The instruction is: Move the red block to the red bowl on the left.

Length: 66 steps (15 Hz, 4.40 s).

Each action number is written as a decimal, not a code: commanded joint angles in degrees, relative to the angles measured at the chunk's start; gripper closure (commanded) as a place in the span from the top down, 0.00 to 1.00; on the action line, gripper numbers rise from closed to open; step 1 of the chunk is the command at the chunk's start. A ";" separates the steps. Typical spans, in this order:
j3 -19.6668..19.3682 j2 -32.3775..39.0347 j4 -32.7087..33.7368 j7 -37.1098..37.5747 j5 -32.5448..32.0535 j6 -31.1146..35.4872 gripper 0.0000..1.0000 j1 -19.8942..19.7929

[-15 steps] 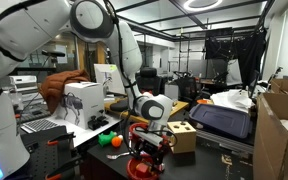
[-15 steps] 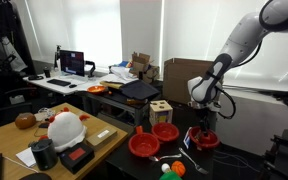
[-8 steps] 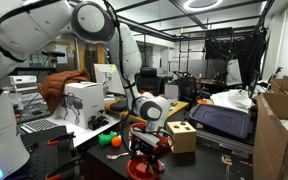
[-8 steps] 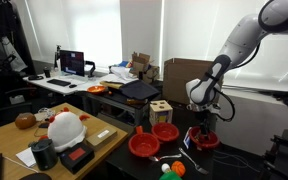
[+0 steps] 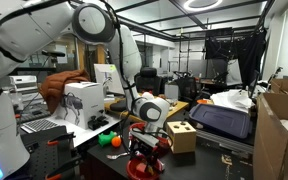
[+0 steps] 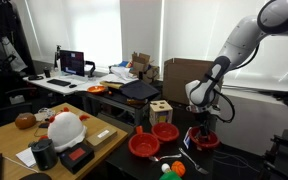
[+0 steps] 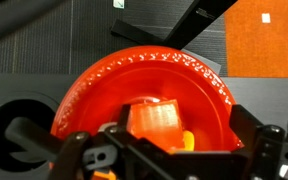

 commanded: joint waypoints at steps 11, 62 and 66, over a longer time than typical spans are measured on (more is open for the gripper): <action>-0.63 -3.01 -0.83 -0.79 0.26 -0.84 1.00 -1.12; -2.36 -7.15 -4.39 1.79 -0.40 1.60 0.27 -0.45; -3.00 -10.64 -4.96 1.27 -1.44 -2.77 0.27 0.00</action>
